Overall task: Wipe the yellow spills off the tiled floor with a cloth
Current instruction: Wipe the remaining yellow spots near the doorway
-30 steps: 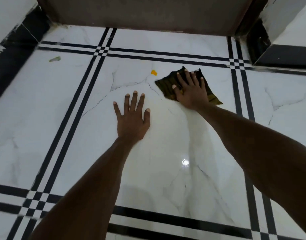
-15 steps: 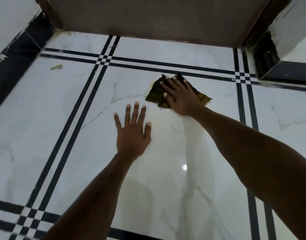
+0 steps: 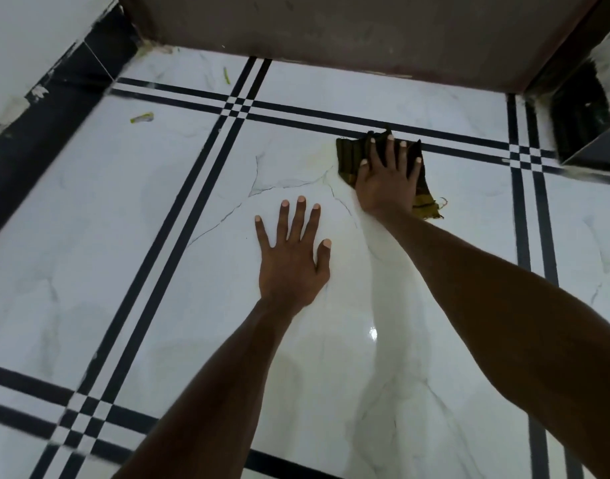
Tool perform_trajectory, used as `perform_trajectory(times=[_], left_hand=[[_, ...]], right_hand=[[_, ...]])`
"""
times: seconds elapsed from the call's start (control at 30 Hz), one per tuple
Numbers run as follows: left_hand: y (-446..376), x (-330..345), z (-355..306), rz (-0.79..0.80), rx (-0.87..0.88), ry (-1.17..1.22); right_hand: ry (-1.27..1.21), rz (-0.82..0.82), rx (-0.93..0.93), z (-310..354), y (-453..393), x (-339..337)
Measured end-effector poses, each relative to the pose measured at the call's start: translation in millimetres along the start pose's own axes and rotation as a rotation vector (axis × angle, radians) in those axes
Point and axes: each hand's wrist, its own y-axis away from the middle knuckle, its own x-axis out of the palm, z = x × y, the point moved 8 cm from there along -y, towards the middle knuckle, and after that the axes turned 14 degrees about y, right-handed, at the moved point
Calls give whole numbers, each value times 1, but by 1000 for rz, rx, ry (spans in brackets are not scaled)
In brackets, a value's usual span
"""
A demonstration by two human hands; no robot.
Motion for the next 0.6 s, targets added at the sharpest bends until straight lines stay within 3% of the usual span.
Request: perform_trajectory(times=[0.13, 0.3, 0.37, 0.5, 0.6], left_hand=[[2, 0, -2, 6, 11, -3], [3, -3, -4, -13, 27, 9], [3, -3, -4, -24, 39, 4], [2, -4, -4, -16, 25, 7], [3, -4, -5, -23, 22, 0]], right_hand=[[-9, 56, -106, 30, -19, -4], [70, -35, -662, 91, 28, 1], [55, -55, -611, 62, 36, -1], [24, 12, -258, -20, 46, 1], [48, -30, -353, -16, 92, 2]])
